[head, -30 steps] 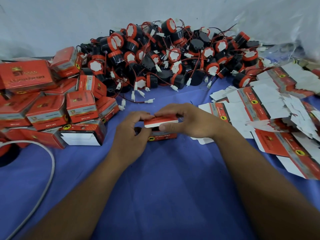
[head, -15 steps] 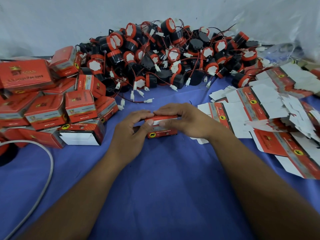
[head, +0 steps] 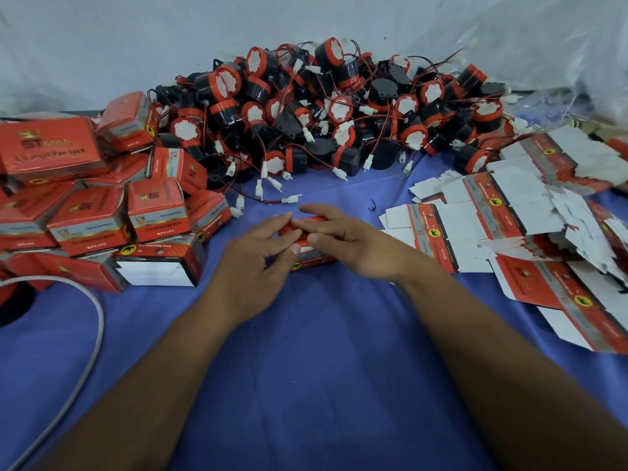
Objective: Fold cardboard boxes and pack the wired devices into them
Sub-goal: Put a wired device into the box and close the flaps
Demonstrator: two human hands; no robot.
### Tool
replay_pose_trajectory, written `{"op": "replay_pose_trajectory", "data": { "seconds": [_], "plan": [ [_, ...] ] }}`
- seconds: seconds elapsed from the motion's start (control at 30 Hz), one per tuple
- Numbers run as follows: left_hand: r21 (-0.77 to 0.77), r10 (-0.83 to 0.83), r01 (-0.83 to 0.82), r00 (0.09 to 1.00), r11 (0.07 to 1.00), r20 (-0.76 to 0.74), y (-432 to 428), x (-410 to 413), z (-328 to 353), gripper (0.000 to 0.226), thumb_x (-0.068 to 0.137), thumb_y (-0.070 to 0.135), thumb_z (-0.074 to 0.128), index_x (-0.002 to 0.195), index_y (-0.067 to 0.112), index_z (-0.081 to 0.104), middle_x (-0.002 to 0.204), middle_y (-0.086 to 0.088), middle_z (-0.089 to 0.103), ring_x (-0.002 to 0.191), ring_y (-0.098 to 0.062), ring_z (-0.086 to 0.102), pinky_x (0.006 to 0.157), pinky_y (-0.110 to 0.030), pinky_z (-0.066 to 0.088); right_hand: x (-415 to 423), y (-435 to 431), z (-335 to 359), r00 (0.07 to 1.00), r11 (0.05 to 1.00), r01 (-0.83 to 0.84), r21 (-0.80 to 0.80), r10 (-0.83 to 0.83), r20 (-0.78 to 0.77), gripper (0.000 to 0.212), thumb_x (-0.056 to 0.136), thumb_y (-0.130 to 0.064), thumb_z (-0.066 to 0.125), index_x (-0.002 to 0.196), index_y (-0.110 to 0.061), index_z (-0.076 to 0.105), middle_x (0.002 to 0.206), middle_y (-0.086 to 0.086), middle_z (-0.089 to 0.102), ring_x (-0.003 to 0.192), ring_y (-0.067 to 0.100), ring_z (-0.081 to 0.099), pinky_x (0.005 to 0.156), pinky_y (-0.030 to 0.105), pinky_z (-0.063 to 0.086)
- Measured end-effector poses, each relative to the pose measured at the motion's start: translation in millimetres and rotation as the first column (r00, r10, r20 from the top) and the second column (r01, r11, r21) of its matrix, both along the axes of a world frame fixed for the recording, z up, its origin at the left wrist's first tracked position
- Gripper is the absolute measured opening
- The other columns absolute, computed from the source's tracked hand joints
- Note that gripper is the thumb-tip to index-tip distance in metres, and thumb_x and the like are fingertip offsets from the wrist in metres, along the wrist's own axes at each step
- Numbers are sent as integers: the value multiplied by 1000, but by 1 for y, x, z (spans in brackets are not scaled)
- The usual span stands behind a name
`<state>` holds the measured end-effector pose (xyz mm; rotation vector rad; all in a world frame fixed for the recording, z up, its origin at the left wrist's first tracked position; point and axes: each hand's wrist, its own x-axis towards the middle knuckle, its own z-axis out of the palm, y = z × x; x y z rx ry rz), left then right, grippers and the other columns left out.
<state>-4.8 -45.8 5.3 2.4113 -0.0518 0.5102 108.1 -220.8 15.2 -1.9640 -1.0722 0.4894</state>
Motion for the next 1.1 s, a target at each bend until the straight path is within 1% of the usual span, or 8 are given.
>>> {"op": "replay_pose_trajectory", "data": {
  "seconds": [0.17, 0.33, 0.4, 0.5, 0.63, 0.8, 1.0, 1.1],
  "plan": [
    [105, -68, 74, 996, 992, -52, 9, -1, -3, 51, 92, 26, 68, 140, 16, 53, 154, 10, 30, 141, 1, 20, 108, 1, 7, 4, -1, 1, 999, 998, -35, -56, 36, 16, 45, 106, -29, 49, 150, -32, 44, 165, -11, 16, 147, -7, 16, 120, 30, 28],
    [-67, -42, 42, 999, 997, 10, 8, 0, -8, 43, 93, 11, 66, 136, 15, 58, 148, 7, 44, 137, -6, 40, 113, -14, 30, 3, -2, -4, 999, 998, -25, -54, 26, 22, 67, 88, -48, 69, 149, -39, 43, 162, -25, 9, 141, -11, 24, 115, 23, 34],
    [-194, 7, -4, 1000, 981, 15, 10, 1, -6, 35, 97, 15, 61, 131, 23, 61, 137, 6, 57, 123, -1, 53, 104, -18, 43, 3, -2, -7, 992, 1000, 3, -12, -1, 125, 75, 78, -40, 84, 143, -38, 47, 160, -19, 16, 136, -17, 27, 105, 9, 36],
    [-332, 62, -61, 998, 941, -6, 12, 1, -2, 27, 99, 26, 55, 125, 30, 60, 119, 3, 66, 103, 3, 61, 83, -10, 47, 5, 2, -10, 962, 994, 41, 104, -68, 264, 62, 78, -27, 86, 132, -23, 55, 136, -9, 48, 118, -8, 47, 94, 10, 44],
    [-248, -45, 31, 998, 968, -54, 11, -2, -4, 55, 85, 41, 66, 136, 27, 53, 136, 13, 55, 125, -5, 51, 101, -17, 42, 7, 2, -11, 960, 983, 81, 165, -121, 251, 47, 78, -24, 86, 119, -24, 63, 111, -14, 63, 104, 3, 59, 88, 15, 48],
    [-179, -8, 12, 1000, 984, 20, 11, 0, -7, 51, 89, 26, 70, 136, 15, 53, 132, 8, 58, 123, -9, 54, 103, -27, 46, 5, 3, -10, 970, 980, 82, 180, -120, 210, 45, 79, -22, 85, 118, -25, 63, 108, -14, 63, 102, 6, 62, 84, 20, 53],
    [-353, 80, -63, 996, 933, 36, 10, 3, -5, 44, 95, 32, 62, 135, 28, 44, 126, 26, 49, 111, 21, 47, 84, 1, 39, 0, 6, -4, 943, 948, 218, 229, -265, 199, 54, 82, -31, 83, 126, -20, 55, 104, -20, 63, 93, -9, 61, 78, 9, 47],
    [-402, 234, -209, 972, 892, 15, 18, 7, -5, 34, 99, 21, 58, 132, 19, 52, 120, 15, 57, 110, 6, 55, 78, 2, 39, -14, 30, 8, 836, 831, 363, 422, -490, 247, 53, 84, -23, 81, 129, -15, 55, 114, -7, 61, 100, 0, 59, 85, 17, 50]
  ]
}}
